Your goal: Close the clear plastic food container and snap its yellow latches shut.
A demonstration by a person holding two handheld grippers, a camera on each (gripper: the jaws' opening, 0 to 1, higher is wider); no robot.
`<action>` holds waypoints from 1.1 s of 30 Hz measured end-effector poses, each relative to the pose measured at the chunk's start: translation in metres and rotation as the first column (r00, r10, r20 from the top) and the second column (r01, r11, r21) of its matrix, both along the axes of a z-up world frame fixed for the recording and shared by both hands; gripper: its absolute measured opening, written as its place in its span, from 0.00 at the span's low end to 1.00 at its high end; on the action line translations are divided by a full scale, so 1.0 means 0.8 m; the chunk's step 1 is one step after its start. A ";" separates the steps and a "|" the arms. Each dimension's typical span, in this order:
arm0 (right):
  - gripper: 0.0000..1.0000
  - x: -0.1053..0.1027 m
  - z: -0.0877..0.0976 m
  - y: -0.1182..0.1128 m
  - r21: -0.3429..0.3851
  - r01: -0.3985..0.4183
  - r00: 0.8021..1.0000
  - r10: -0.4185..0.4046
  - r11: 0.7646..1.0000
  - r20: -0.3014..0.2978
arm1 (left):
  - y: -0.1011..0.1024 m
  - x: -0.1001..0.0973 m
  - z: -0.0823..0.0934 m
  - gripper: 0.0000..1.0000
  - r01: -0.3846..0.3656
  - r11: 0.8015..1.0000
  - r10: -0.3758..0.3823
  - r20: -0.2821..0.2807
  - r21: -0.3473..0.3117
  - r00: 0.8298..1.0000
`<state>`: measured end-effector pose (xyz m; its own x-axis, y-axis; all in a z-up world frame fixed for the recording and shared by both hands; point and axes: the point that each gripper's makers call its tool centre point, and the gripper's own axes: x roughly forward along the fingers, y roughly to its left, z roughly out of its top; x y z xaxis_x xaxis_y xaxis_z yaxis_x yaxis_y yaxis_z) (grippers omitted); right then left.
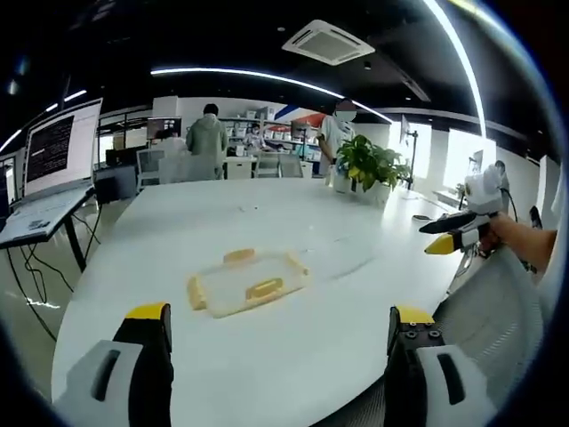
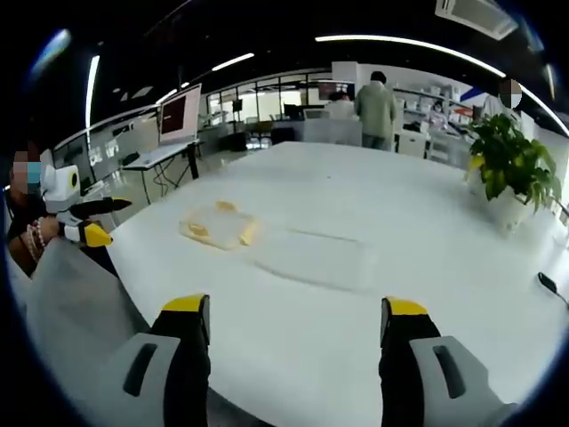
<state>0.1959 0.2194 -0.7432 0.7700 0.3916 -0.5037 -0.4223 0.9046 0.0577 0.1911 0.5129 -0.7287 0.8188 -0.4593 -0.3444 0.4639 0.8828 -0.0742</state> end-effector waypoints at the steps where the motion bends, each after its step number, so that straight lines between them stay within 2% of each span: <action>1: 0.76 0.000 -0.001 0.000 0.004 0.000 1.000 0.000 1.000 -0.006 | 0.000 0.000 0.001 0.99 -0.001 1.000 0.002 0.003 -0.007 1.000; 14: 0.83 0.004 0.004 0.001 0.003 -0.004 1.000 0.004 1.000 0.024 | -0.002 0.002 0.006 0.99 -0.005 0.999 0.005 0.010 -0.050 1.000; 18: 0.87 0.007 0.008 0.001 0.006 -0.006 0.999 0.005 1.000 0.045 | -0.003 0.002 0.013 0.99 -0.003 0.996 0.006 0.026 -0.087 1.000; 19: 0.87 0.007 0.008 0.002 0.006 -0.007 0.999 0.007 1.000 0.049 | -0.003 0.003 0.011 0.99 0.003 0.995 0.000 0.022 -0.096 1.000; 21: 0.87 0.007 0.008 0.001 0.003 -0.006 0.999 0.006 1.000 0.046 | -0.001 0.003 0.004 0.99 -0.013 0.994 0.010 -0.025 -0.111 1.000; 25: 0.89 0.008 0.011 0.001 0.004 -0.004 0.998 0.004 1.000 0.064 | -0.003 0.002 0.008 0.99 -0.008 0.990 0.005 -0.017 -0.138 1.000; 30: 0.91 0.010 0.015 -0.001 0.007 0.004 0.997 -0.004 1.000 0.082 | -0.004 0.001 0.005 0.99 -0.002 0.993 -0.001 -0.025 -0.122 1.000; 33: 0.91 0.008 0.013 0.000 0.019 0.004 0.998 -0.006 1.000 0.065 | -0.007 0.000 0.005 0.99 0.015 0.994 -0.018 -0.019 -0.110 1.000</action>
<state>0.2027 0.2194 -0.7331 0.8030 0.3967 -0.4448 -0.4211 0.9058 0.0477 0.1911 0.5074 -0.7248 0.8044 -0.5087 -0.3068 0.4759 0.8609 -0.1799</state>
